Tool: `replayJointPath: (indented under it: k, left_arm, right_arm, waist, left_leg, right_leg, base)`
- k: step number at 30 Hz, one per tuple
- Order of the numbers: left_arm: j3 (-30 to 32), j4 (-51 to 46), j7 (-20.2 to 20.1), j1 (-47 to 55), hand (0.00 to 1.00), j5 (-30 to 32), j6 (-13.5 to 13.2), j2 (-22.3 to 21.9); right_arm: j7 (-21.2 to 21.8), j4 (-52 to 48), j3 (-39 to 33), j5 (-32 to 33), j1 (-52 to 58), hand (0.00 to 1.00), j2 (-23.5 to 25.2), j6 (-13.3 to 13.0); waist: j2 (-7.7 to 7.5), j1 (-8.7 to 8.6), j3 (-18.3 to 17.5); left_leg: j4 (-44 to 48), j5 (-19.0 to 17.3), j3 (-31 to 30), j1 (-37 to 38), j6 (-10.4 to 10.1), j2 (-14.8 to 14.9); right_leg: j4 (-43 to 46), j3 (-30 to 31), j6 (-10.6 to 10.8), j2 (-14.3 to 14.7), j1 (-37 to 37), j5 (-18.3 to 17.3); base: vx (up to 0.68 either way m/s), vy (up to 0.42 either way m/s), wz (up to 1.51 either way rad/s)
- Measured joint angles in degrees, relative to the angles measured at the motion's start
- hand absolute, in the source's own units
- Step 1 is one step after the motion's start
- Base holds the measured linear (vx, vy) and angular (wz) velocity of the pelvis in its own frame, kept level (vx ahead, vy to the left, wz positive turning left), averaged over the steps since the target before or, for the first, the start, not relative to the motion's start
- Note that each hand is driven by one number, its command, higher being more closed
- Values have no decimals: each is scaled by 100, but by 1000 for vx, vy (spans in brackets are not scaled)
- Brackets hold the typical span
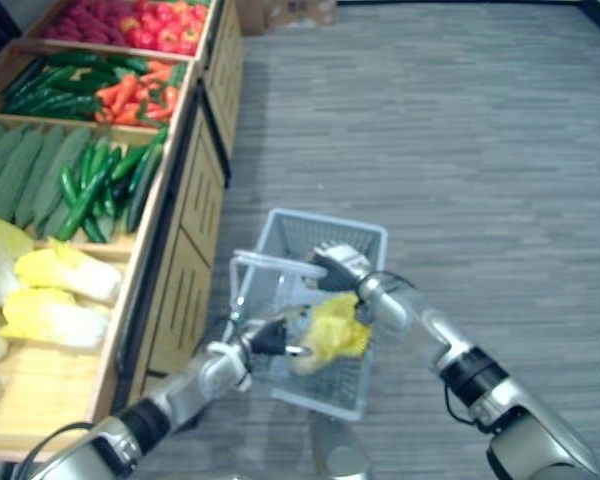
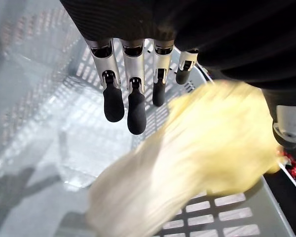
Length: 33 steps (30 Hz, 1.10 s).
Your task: Pick vegetable in the basket
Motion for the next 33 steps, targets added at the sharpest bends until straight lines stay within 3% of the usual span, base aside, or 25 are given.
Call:
replayJointPath:
  k: [8, 13, 18, 22, 25, 29, 33]
  left_arm:
    - [19, -17, 59, -100, 0, -5, 130, -122]
    - [183, -562, 24, -100, 0, -68, 124, 75]
    - [317, -1740, -265, -52, 0, -467, -49, 987]
    - [362, -3071, -633, -28, 0, -1550, -227, 2030]
    - [507, -3693, -690, 175, 0, -2046, -303, 2372]
    - [1690, -4500, -666, 1062, 0, -3017, -389, 2515]
    - [2917, -4757, -584, 1779, 0, -3487, -448, 2435]
  right_arm:
    - [46, 43, 2, -10, 29, 100, 139, 44]
    - [46, 227, -34, -15, 153, 100, 151, 45]
    - [49, 760, -434, -56, 589, 100, 154, 117]
    - [50, 1115, -1103, -83, 1305, 100, 155, 307]
    - [50, 1458, -1455, -291, 1645, 100, 220, 371]
    - [23, 2389, -2578, -306, 2154, 100, 694, 583]
    - [-243, 3419, -3785, -304, 2297, 100, 1116, 707]
  waist:
    - [0, 4, 0]
    - [4, 36, -2]
    - [64, 92, -15]
    - [129, 352, -96]
    - [135, 487, -281]
    - [67, 677, -512]
    - [-57, 826, -692]
  left_leg:
    - [159, -51, -283, -107, 41, 80]
    - [285, -90, -484, -245, 83, 127]
    - [263, -44, -920, -299, 150, 141]
    - [101, 97, -1568, -413, 259, 86]
    - [-79, 242, -2015, -558, 322, -15]
    - [-523, 588, -2884, -722, 391, -259]
    - [-946, 960, -3570, -889, 475, -513]
  right_leg:
    - [-26, -209, 1, -85, 94, -1]
    - [-43, -376, 1, -161, 113, -1]
    - [-118, -774, 1, -314, 348, -1]
    - [-143, -1470, 1, -562, 618, -1]
    - [-177, -1944, 0, -744, 717, -2]
    - [-185, -2826, -36, -1042, 959, -26]
    - [-200, -3456, -71, -1277, 1051, -53]
  base:
    - [-17, -47, 14]
    - [-21, -38, 21]
    - [-12, -26, 43]
    - [-38, -22, 82]
    - [-31, -11, 100]
    - [-21, -5, 114]
    - [-20, 3, 89]
